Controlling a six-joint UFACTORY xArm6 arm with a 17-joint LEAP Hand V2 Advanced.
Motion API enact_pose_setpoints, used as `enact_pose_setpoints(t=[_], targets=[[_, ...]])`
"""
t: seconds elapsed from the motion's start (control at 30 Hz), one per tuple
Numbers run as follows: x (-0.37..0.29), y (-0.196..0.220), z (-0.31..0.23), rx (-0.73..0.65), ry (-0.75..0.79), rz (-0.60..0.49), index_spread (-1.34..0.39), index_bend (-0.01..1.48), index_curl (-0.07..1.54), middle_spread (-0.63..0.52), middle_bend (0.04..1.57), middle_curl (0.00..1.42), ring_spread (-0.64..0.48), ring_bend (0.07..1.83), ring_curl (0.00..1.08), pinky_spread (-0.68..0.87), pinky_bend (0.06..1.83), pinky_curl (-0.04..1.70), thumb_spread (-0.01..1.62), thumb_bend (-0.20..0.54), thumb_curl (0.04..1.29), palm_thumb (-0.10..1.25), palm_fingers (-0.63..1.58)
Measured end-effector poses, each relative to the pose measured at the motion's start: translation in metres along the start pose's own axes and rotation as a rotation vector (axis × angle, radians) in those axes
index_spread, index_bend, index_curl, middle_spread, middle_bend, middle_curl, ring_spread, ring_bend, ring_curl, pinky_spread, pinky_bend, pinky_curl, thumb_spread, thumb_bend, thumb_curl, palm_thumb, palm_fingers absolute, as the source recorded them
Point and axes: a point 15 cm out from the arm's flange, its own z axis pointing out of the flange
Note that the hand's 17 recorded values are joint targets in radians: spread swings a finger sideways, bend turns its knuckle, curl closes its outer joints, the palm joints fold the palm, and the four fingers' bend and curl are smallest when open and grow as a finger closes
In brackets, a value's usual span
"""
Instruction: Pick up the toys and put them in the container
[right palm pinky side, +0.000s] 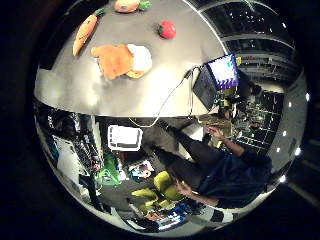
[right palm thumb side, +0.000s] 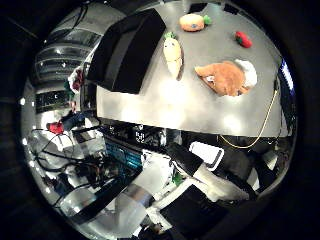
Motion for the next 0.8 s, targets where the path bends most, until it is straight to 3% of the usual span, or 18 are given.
enact_pose_setpoints(t=[0.6,0.8], targets=[[0.002,0.000,0.002,-0.007,0.003,-0.005,-0.39,0.16,0.29,0.04,0.19,0.31,0.19,0.20,0.26,0.39,0.36,0.30,1.00,-0.026,0.32,0.62,0.13],[0.012,0.000,0.015,-0.049,0.034,-0.057,-0.38,0.13,0.25,0.05,0.18,0.31,0.18,0.24,0.28,0.38,0.41,0.32,0.99,-0.015,0.33,0.67,0.04]])
